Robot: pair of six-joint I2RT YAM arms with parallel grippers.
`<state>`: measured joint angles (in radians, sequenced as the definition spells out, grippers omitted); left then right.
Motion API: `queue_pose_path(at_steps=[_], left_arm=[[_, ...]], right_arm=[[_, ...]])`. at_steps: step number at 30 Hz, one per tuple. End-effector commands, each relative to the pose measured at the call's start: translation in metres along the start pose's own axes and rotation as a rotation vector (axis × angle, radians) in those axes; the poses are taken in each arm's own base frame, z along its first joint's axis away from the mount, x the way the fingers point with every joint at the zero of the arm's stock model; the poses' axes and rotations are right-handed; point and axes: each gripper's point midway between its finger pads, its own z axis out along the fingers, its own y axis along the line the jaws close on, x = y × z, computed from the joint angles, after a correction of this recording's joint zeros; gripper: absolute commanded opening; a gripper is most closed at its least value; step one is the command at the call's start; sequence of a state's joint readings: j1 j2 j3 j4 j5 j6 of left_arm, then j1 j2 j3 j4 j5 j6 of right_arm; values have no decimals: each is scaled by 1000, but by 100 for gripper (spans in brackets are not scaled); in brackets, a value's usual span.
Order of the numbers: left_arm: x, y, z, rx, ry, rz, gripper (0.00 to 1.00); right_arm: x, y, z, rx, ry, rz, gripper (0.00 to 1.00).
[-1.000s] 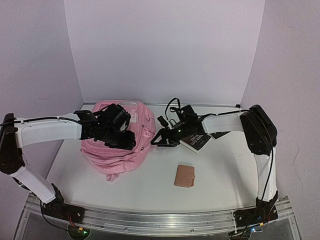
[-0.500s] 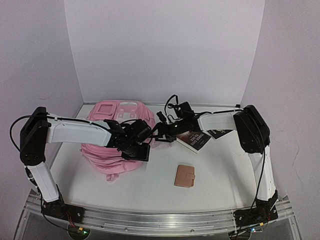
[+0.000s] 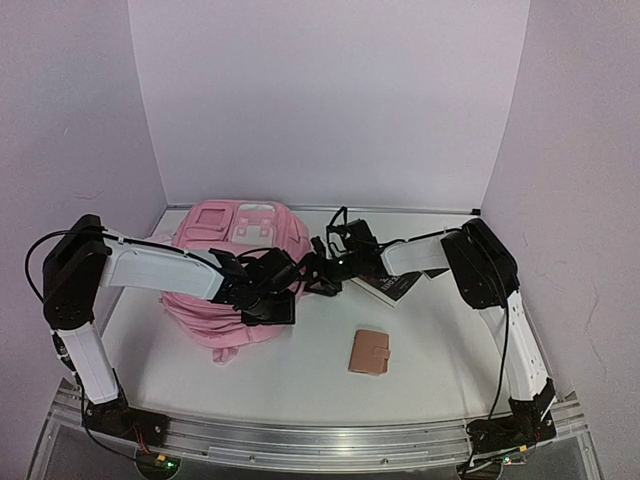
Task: Pack the student bag
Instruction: Zip the student bag at the center of the board.
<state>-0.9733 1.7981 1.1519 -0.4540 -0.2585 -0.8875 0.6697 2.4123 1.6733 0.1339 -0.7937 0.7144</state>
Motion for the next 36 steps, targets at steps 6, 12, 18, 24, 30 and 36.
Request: queue_pose_path(at_steps=[6,12,18,24,30,36], left_arm=[[0,-21,-15,95,-43,-23,69],[1,-1,1,-21,-76,-80,75],[-17,22,-8,-108,-184,-113,77],[-37,31,-20,-113,-250,-127,76],[-41,29,-35,-75,-258,-120,70],[-33,18,-40,5,-219,-87,58]], right_arm=[[-11,1,18,-85,-62,71,49],[-10,6,13,-106,-75,85,35],[-3,8,9,-114,-69,94,14],[8,9,7,-138,-42,111,17],[16,16,3,-170,-38,88,45],[42,12,22,-152,9,84,48]])
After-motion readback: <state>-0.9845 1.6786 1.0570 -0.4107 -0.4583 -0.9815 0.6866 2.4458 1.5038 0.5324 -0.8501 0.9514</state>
